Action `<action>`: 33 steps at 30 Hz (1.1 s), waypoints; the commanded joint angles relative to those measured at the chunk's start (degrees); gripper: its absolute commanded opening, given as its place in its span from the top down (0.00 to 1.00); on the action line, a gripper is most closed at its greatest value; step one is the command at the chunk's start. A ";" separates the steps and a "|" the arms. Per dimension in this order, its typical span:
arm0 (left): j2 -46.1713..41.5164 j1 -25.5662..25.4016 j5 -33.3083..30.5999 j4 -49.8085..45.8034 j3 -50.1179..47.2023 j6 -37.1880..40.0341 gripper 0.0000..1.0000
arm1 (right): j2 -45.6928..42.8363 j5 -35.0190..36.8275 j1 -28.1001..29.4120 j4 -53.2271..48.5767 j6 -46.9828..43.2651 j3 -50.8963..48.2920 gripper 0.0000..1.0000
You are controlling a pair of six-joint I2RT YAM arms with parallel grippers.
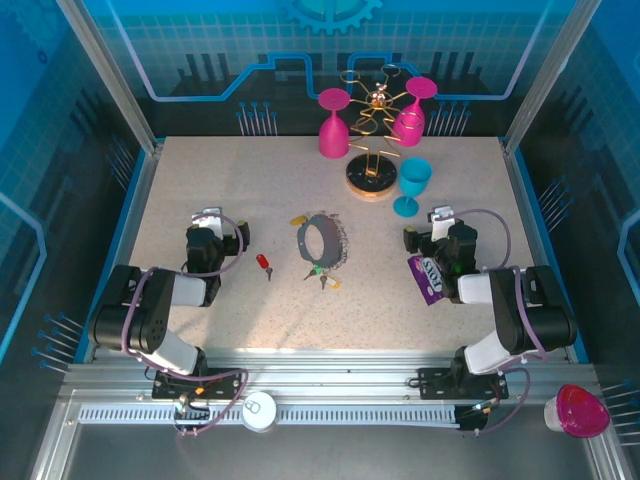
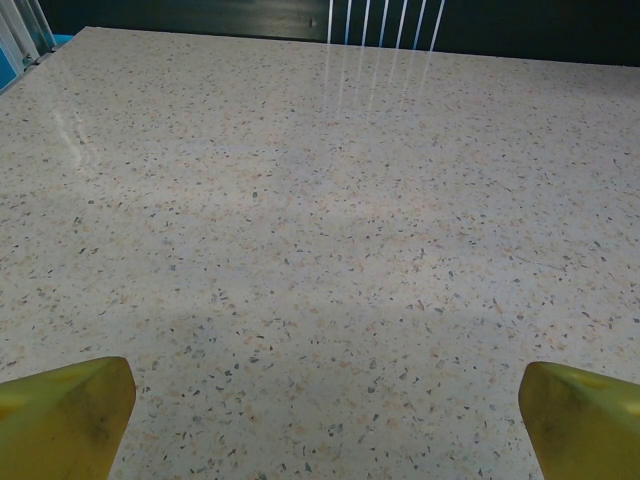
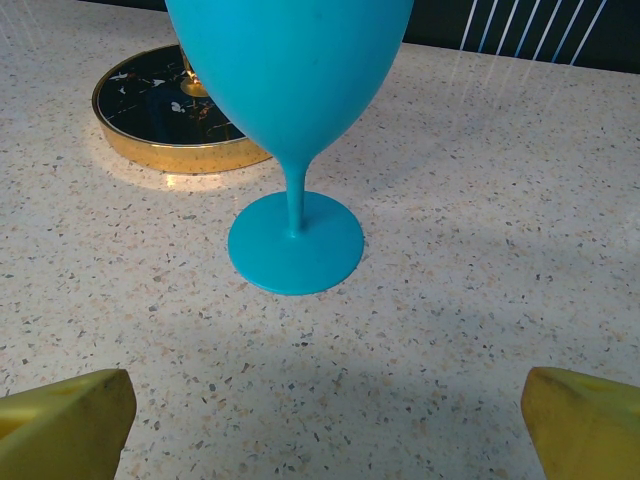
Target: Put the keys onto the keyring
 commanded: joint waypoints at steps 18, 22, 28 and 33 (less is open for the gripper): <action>-5.06 0.20 2.02 -0.20 -0.31 2.03 0.05 | -4.04 -9.05 -3.42 2.85 2.04 -0.91 0.19; -15.94 -0.02 1.07 -9.26 0.26 1.43 0.02 | -13.46 -10.74 -3.29 -0.44 1.11 -3.30 0.22; -24.84 -0.07 4.70 -18.60 4.38 -5.05 0.01 | -29.90 -8.33 -3.33 -18.35 12.98 -1.94 0.26; -27.48 -0.11 9.61 -32.86 11.38 -10.48 0.02 | -37.36 -14.75 -3.34 -34.47 20.86 2.48 0.28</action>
